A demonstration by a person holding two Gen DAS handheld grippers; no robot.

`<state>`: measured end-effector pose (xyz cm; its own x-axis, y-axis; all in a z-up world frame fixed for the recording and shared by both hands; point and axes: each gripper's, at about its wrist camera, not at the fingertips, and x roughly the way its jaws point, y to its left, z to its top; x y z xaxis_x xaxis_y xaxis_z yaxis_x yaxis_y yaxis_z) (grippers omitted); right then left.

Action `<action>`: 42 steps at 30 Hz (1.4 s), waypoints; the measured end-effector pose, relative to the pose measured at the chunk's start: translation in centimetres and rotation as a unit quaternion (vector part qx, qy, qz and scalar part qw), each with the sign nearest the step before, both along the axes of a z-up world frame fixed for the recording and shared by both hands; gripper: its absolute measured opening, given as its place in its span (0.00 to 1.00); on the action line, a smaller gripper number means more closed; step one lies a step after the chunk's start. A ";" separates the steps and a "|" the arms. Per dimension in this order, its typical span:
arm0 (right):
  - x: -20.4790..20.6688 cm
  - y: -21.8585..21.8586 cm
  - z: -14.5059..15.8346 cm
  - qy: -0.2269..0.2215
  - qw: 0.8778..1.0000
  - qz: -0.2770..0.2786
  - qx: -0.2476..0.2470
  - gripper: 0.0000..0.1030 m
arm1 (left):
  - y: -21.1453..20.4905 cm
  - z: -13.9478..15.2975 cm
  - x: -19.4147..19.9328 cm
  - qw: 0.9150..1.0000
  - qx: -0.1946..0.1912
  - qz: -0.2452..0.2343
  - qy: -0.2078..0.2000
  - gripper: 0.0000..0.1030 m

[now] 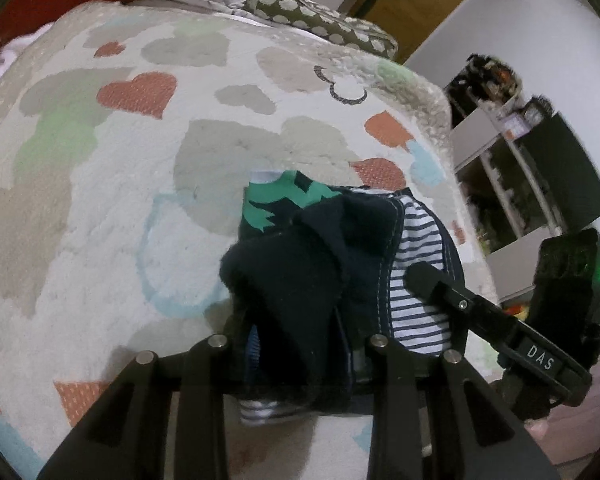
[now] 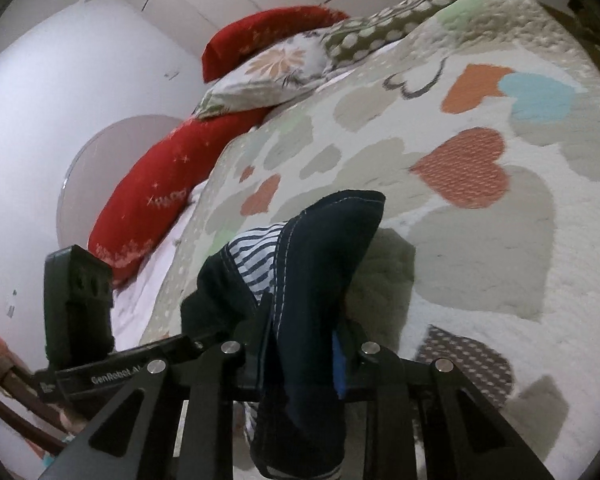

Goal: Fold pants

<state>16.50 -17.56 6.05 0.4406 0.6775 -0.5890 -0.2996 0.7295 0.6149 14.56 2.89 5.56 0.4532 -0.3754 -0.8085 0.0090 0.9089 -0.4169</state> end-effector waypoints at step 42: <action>-3.7 12.8 -0.4 -0.055 0.970 0.059 -0.230 0.44 | 8.0 0.6 -13.3 0.979 0.101 0.170 -0.054 0.72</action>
<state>12.78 -4.80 5.61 0.4531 0.4039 -0.7947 -0.4435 0.8754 0.1921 1.30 10.90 6.15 0.6119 -0.0256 -0.7905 -0.2740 0.9307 -0.2422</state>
